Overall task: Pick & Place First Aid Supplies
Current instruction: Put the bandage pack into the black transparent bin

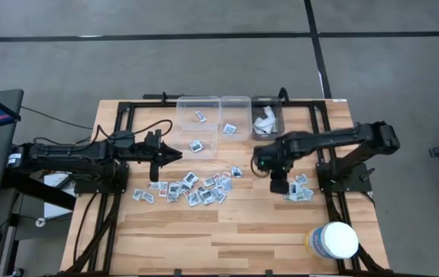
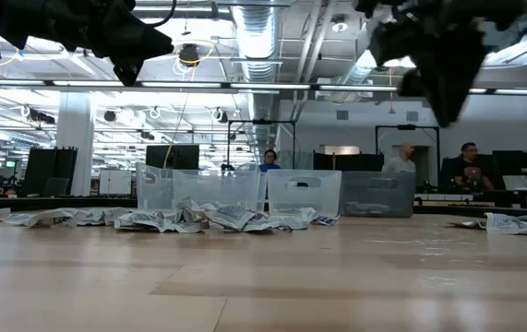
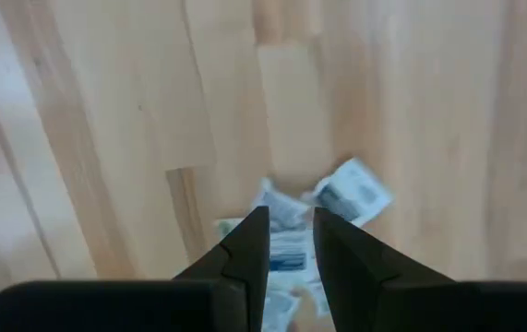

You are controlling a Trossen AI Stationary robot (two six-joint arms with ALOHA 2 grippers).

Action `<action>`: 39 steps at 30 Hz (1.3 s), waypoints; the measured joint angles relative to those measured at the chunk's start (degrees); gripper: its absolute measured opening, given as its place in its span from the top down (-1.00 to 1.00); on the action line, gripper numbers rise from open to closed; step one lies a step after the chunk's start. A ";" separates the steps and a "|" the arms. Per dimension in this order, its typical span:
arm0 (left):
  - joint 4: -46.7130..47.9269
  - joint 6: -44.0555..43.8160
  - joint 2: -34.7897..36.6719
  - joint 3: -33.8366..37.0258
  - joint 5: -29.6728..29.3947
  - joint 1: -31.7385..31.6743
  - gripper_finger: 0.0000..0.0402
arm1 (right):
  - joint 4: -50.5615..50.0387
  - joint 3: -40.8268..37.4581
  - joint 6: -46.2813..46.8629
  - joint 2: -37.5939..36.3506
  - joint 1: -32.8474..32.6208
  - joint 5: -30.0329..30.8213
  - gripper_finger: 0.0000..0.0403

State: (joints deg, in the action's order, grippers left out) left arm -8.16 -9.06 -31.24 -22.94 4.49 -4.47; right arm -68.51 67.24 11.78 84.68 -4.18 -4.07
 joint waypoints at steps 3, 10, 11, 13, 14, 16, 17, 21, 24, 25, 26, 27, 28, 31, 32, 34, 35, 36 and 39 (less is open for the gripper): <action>0.00 0.02 0.00 0.00 -0.01 0.01 0.72 | 3.54 -4.34 5.03 0.01 -3.36 -0.24 0.60; 0.00 -0.02 0.00 0.00 -0.04 0.00 0.72 | 14.52 -11.79 15.93 0.00 -11.69 -0.66 0.60; 0.00 0.00 0.00 0.00 -0.04 0.00 0.72 | 14.82 -12.44 17.21 0.00 -12.50 -0.66 0.60; 0.00 0.06 0.00 0.00 -0.07 0.01 0.72 | 14.82 -13.95 19.99 0.00 -13.76 -0.66 0.60; 0.00 0.07 0.00 0.00 -0.09 0.02 0.72 | 14.81 -14.78 21.34 0.00 -14.23 -0.66 0.60; 0.00 0.10 0.00 0.00 -0.11 0.01 0.72 | 14.89 -16.23 23.67 0.00 -14.98 -0.67 0.60; 0.00 0.16 0.00 0.00 -0.13 0.00 0.72 | 15.39 -16.82 24.41 0.00 -15.23 -0.78 0.60; 0.00 0.22 0.00 0.00 -0.13 0.01 0.72 | 20.38 -19.90 25.84 0.00 -16.41 -2.08 0.60; 0.00 0.22 0.00 0.00 -0.13 0.00 0.72 | 22.96 -21.41 26.02 0.00 -17.10 -2.11 0.60; 0.00 0.20 0.00 0.00 -0.13 0.01 0.72 | 23.25 -21.93 26.02 0.00 -17.31 -2.08 0.60; 0.00 0.21 0.00 0.00 -0.13 0.00 0.72 | 23.35 -22.48 26.02 0.00 -17.51 -2.11 0.60; 0.00 0.20 0.00 0.00 -0.11 0.01 0.72 | 23.40 -23.03 26.02 0.00 -17.68 -2.09 0.60; 0.00 0.20 0.00 0.00 -0.13 0.01 0.72 | 23.58 -23.62 26.02 0.00 -17.81 -2.08 0.60; 0.00 0.20 0.00 0.00 -0.11 0.00 0.72 | 23.84 -25.05 25.97 -0.01 -18.36 -2.04 0.60; 0.00 0.20 0.00 0.00 -0.12 0.01 0.72 | 24.45 -25.58 25.96 -0.02 -18.37 -2.04 0.60; 0.00 0.20 0.00 0.00 -0.11 0.00 0.72 | 25.82 -26.93 25.93 -0.04 -18.37 -2.04 0.60; 0.00 0.20 0.00 0.00 -0.12 0.01 0.72 | 26.53 -27.61 25.88 -0.04 -18.37 -2.04 0.60; 0.00 0.20 0.00 0.00 -0.13 0.00 0.72 | 27.29 -28.23 25.82 -0.05 -18.37 -2.02 0.60; 0.00 0.20 0.00 0.00 -0.12 0.00 0.72 | 28.72 -29.14 25.80 -0.28 -18.37 -1.86 0.60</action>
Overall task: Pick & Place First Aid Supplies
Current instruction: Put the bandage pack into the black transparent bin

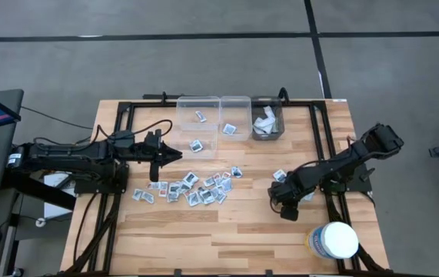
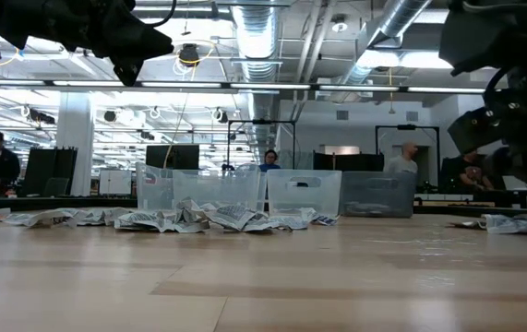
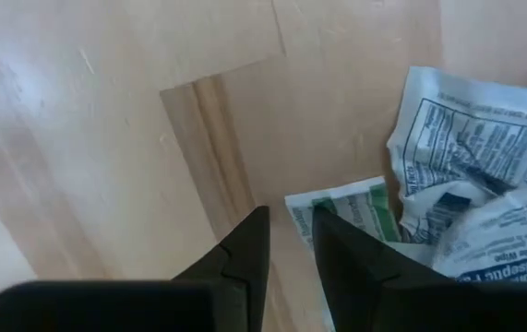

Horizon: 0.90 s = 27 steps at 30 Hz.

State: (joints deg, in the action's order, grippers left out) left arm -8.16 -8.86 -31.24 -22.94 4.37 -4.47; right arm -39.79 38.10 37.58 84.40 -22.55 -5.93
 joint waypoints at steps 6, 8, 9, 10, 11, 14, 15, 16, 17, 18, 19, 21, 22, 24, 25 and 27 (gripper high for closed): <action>0.02 0.00 0.00 0.00 0.01 0.00 0.72 | 2.60 -0.17 -1.51 0.09 0.07 -0.58 0.81; 0.00 0.00 0.00 0.00 0.01 0.02 0.72 | 4.78 -0.26 -2.01 0.20 0.07 -2.14 0.95; 0.02 0.00 0.00 0.00 0.01 0.02 0.72 | 6.29 -0.34 -1.99 0.24 0.07 -2.89 0.97; 0.02 0.00 0.00 0.00 0.00 0.00 0.72 | 8.13 -0.36 -1.93 0.31 0.07 -3.31 0.96; 0.02 0.00 0.00 0.00 0.01 0.01 0.72 | 10.02 -0.36 -1.73 0.35 0.07 -3.69 0.95; 0.02 -0.01 0.00 0.00 0.01 0.02 0.72 | 16.21 -0.36 -1.67 0.33 0.15 -4.58 0.99; 0.02 -0.02 0.00 0.00 -0.01 0.00 0.72 | 18.29 -0.36 -1.59 0.33 0.18 -4.60 0.99; 0.02 -0.02 0.00 0.00 0.01 0.01 0.72 | 20.34 -0.34 -1.55 0.33 0.27 -4.57 0.99; 0.02 -0.02 0.00 0.00 -0.01 0.00 0.72 | 22.22 -0.31 -1.55 0.33 0.47 -4.57 0.98; 0.02 -0.02 0.00 0.00 0.01 0.00 0.72 | 23.49 -0.20 -1.55 0.31 0.75 -4.57 0.99; 0.02 -0.02 0.00 0.00 0.00 0.01 0.72 | 24.15 0.07 -1.57 0.31 1.14 -4.57 0.99; 0.02 -0.21 0.00 0.00 0.01 0.00 0.72 | 24.18 1.16 -2.12 0.31 2.01 -4.25 0.99; 0.02 -0.24 0.00 0.00 0.01 0.01 0.72 | 24.15 1.87 -2.93 0.31 2.41 -3.77 0.99; 0.02 -0.24 0.00 0.00 0.01 0.00 0.72 | 24.17 3.38 -5.05 0.30 3.25 -2.85 1.00; 0.02 -0.28 0.00 0.00 0.01 0.02 0.72 | 24.03 4.17 -5.93 0.30 3.73 -2.52 1.00; 0.02 -0.43 0.00 0.00 0.01 0.00 0.72 | 22.71 5.91 -7.31 0.28 4.67 -1.74 1.00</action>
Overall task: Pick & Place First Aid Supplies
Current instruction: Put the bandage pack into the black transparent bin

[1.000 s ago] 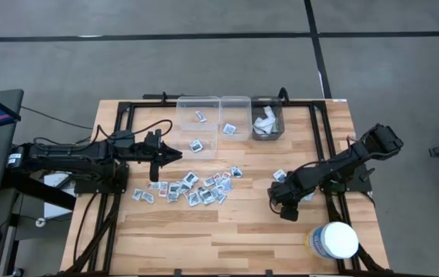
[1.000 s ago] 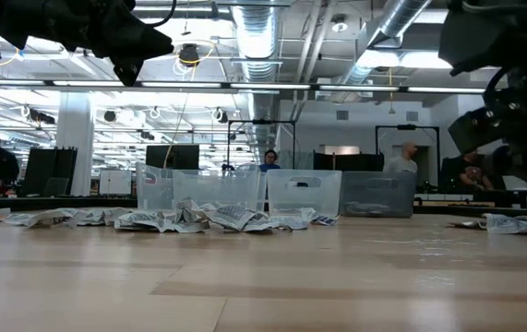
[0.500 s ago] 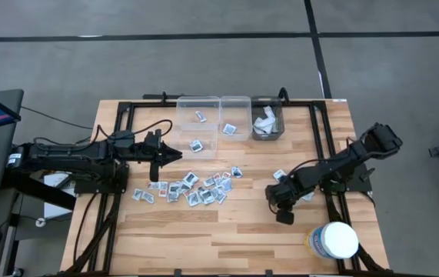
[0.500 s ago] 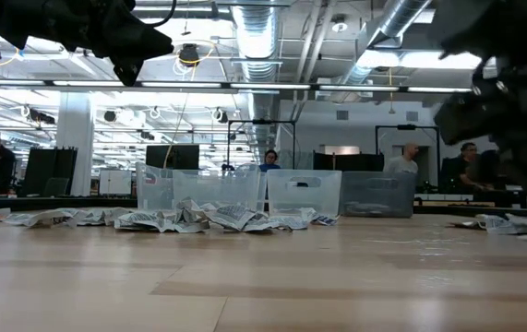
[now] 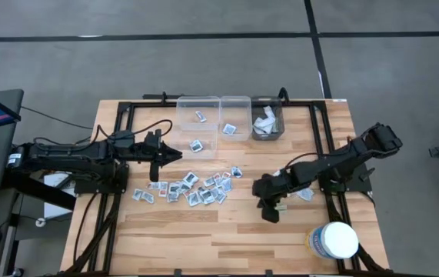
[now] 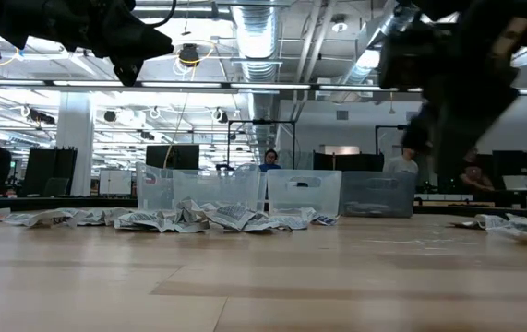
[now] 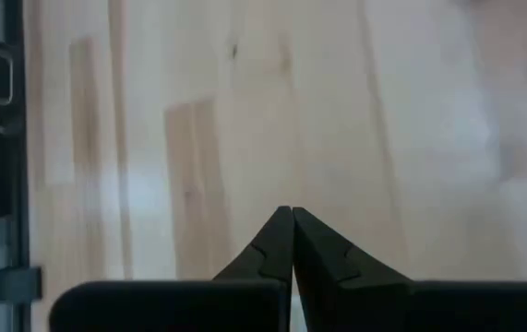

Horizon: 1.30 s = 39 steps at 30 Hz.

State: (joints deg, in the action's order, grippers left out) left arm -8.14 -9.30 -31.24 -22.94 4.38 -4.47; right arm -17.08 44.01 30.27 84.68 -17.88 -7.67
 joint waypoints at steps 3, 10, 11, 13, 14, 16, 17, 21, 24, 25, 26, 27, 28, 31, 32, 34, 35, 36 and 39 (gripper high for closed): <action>0.00 -0.20 0.00 0.00 0.00 0.01 0.72 | -5.84 2.46 -0.86 0.00 0.93 0.23 0.99; 0.00 -0.20 0.00 0.00 0.00 0.00 0.72 | -17.92 3.45 -0.86 -0.04 -0.04 0.27 0.86; 0.00 -0.20 0.00 0.00 0.00 0.00 0.72 | -18.43 3.45 -0.87 -0.04 -0.46 0.27 0.82; 0.00 -0.20 -0.01 0.00 0.00 0.01 0.72 | -18.51 3.45 -1.59 -0.04 -1.44 0.43 0.72; 0.00 -0.20 -0.01 0.00 0.00 0.01 0.72 | -18.24 3.45 -2.09 -0.04 -1.93 1.04 0.68; 0.00 -0.20 -0.02 0.00 0.00 0.00 0.72 | -17.61 3.45 -2.39 -0.04 -2.98 3.19 0.58; 0.00 -0.18 -0.02 0.00 0.00 0.02 0.72 | -17.30 3.45 -2.39 -0.04 -3.51 4.54 0.53; 0.00 -0.16 -0.02 0.00 0.00 0.01 0.72 | -15.03 3.54 -3.77 1.04 -5.04 7.08 0.33; -0.04 -0.13 -0.20 0.00 0.00 0.00 0.72 | -13.54 3.59 -4.76 2.93 -5.65 7.66 0.23; 0.09 -0.13 -0.27 0.00 0.00 0.01 0.72 | -12.88 3.65 -4.89 4.14 -5.76 7.52 0.20; 0.12 -0.11 -0.44 0.00 0.00 0.02 0.72 | -13.35 3.48 -5.10 5.15 -5.82 7.35 0.18; -0.16 -0.12 -0.84 0.00 0.00 0.01 0.72 | -13.61 3.39 -5.30 6.24 -5.99 7.36 0.16; 0.01 -0.16 -1.01 0.00 0.00 0.01 0.72 | -12.44 3.51 -5.32 7.66 -6.17 7.13 0.15; -0.25 -0.18 -1.86 -0.02 0.05 0.02 0.72 | -11.91 3.89 -5.42 11.32 -6.53 6.57 0.15; 0.11 -0.38 -1.90 0.08 0.14 0.00 0.72 | -12.00 4.06 -5.41 12.35 -6.56 6.84 0.16; -0.13 -0.46 -2.23 0.20 0.17 0.01 0.72 | -12.19 4.65 -5.41 14.39 -6.57 6.99 0.21; -0.13 -0.63 -2.39 0.17 0.22 0.01 0.72 | -12.54 4.88 -5.41 14.81 -6.58 6.83 0.25; 0.22 -0.99 -2.40 0.21 0.28 0.00 0.72 | -12.81 5.19 -5.39 15.29 -6.50 6.08 0.30; -0.08 -1.27 -2.66 0.22 0.37 0.01 0.72 | -13.89 6.21 -6.98 16.04 -6.34 6.93 0.51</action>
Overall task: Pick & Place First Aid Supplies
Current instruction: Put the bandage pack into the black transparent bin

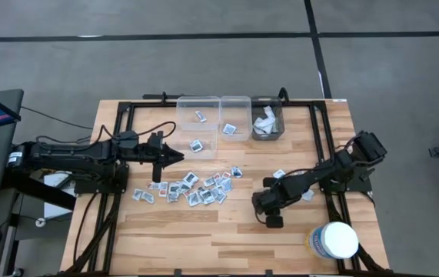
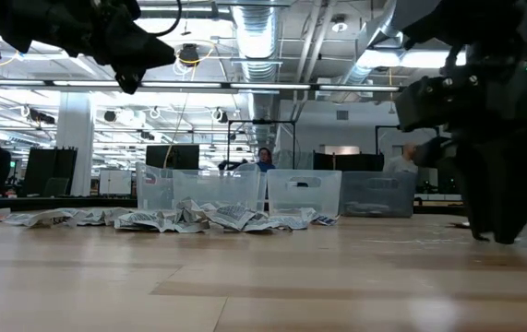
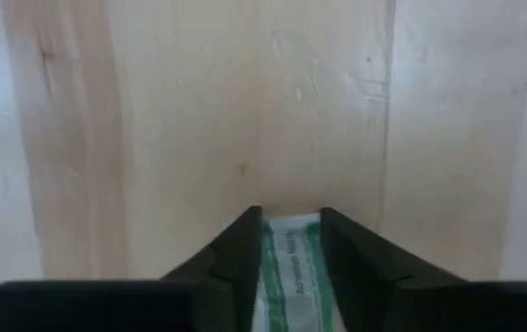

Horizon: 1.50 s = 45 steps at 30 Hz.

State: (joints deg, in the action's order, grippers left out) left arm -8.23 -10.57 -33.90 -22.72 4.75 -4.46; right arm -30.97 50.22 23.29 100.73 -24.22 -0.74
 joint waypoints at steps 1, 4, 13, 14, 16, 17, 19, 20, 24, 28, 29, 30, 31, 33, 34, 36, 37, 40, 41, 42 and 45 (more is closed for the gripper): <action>0.13 0.00 -0.02 0.00 0.01 -0.01 0.72 | -0.08 0.24 -0.87 -0.02 0.04 -0.07 0.59; 0.02 0.00 -0.02 0.00 0.01 0.00 0.72 | -0.25 0.97 -2.75 -0.01 0.66 -0.13 0.89; 0.01 -0.02 -0.01 0.00 0.03 -0.01 0.72 | -0.59 4.21 -5.41 -3.86 6.54 2.67 0.99; 0.00 -0.10 -0.01 0.00 0.03 -0.01 0.72 | -0.93 4.52 -5.74 -4.89 7.41 4.33 0.98; 0.02 -0.56 -0.01 0.00 0.03 -0.01 0.72 | 0.15 5.74 -6.46 -5.95 9.35 6.97 0.98; 0.00 -0.69 -0.01 0.00 0.04 0.01 0.72 | 0.48 6.18 -7.09 -6.59 10.38 8.10 0.98; 0.01 -1.13 -0.01 0.00 0.03 -0.01 0.72 | 0.33 7.47 -8.79 -7.99 12.53 10.75 0.99; 0.02 -1.77 -0.01 0.00 0.03 -0.01 0.72 | 1.18 8.37 -9.60 -8.65 13.61 11.93 0.99; -0.04 -2.71 -0.03 0.00 0.03 -0.01 0.72 | 2.82 10.93 -14.54 -10.72 17.99 17.59 0.99; -0.46 -3.72 -0.03 0.00 0.03 0.02 0.72 | 9.91 12.66 -19.65 -11.90 23.74 21.79 0.99; -0.71 -4.01 -0.03 0.00 0.03 0.02 0.72 | 11.80 12.94 -20.48 -11.91 25.34 22.12 1.00; -0.83 -4.63 -0.03 0.00 0.03 0.04 0.72 | 13.30 13.18 -20.94 -11.88 26.96 22.27 1.00; -0.81 -5.00 -0.03 0.00 0.03 0.04 0.72 | 14.66 13.34 -21.27 -11.86 28.52 22.32 1.00; -0.83 -5.35 -0.03 0.00 0.03 0.06 0.72 | 16.84 13.56 -21.80 -11.85 31.38 22.37 1.00; -0.82 -5.40 -0.03 0.00 0.02 0.22 0.72 | 17.38 13.59 -21.79 -11.85 32.85 22.43 1.00; -0.81 -5.36 -0.03 0.00 -0.01 0.84 0.72 | 17.14 13.58 -20.99 -11.85 35.46 23.77 1.00; -0.81 -5.34 -0.03 0.00 0.01 1.22 0.72 | 17.04 13.57 -20.06 -11.85 36.73 25.01 1.00; -0.78 -5.27 -0.03 0.00 -0.55 2.64 0.72 | 16.73 13.57 -17.32 -11.85 40.35 27.94 1.00; -0.74 -5.20 -0.03 0.00 -1.04 3.06 0.72 | 16.55 13.57 -16.85 -11.85 41.48 28.41 1.00; -0.68 -5.18 -0.18 0.00 -1.72 3.53 0.72 | 16.48 13.57 -16.64 -11.85 42.49 28.81 1.00; -0.43 -5.18 -1.08 0.00 -3.57 4.76 0.72 | 15.27 13.57 -15.39 -11.85 45.30 30.47 1.00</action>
State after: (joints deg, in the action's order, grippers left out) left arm -8.66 -15.75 -34.98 -22.72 1.18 0.30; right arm -15.70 63.79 7.91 88.88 21.08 29.73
